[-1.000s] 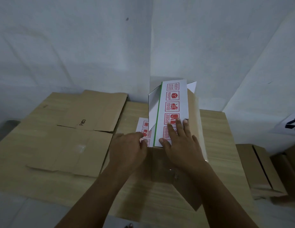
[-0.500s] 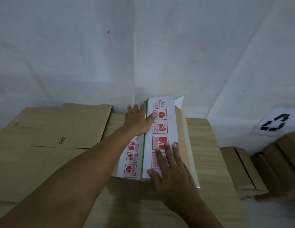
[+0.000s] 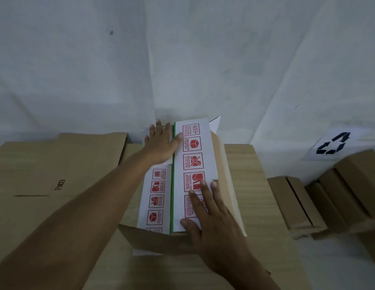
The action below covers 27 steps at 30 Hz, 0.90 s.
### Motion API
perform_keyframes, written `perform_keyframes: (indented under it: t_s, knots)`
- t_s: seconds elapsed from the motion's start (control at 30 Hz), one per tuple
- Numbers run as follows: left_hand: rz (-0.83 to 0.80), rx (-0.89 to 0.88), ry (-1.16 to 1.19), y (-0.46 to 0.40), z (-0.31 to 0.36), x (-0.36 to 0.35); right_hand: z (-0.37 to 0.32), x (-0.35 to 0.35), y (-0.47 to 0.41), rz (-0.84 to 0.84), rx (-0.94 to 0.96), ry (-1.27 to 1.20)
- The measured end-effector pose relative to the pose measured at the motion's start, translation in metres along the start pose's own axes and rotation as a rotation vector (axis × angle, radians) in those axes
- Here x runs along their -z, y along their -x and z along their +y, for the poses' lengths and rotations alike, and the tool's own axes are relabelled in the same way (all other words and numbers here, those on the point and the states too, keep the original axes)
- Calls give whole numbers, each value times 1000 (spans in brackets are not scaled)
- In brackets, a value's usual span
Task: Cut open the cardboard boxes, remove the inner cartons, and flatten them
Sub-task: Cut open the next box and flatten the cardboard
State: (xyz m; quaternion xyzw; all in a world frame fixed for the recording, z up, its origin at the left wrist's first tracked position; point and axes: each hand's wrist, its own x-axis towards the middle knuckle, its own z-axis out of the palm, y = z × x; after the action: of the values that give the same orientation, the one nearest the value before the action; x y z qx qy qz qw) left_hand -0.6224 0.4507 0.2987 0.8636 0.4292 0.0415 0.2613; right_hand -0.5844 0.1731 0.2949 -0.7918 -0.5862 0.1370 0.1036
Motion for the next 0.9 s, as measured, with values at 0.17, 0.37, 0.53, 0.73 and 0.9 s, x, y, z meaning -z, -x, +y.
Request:
perform_keyframes:
  t_s: [0.17, 0.37, 0.53, 0.73, 0.9]
  knots:
    - [190, -207, 68, 132, 23, -31, 12, -3, -10, 124, 114, -75]
    - [530, -295, -5, 204, 6, -105, 30, -5, -33, 403, 327, -205]
    - [668, -179, 89, 172, 3, -106, 26, 9, -39, 570, 141, -95]
    - [734, 7, 293, 142, -7, -97, 57, -6, -25, 189, -167, 125]
    - [715, 339, 356, 138, -34, -113, 79, -38, -34, 96, -39, -147]
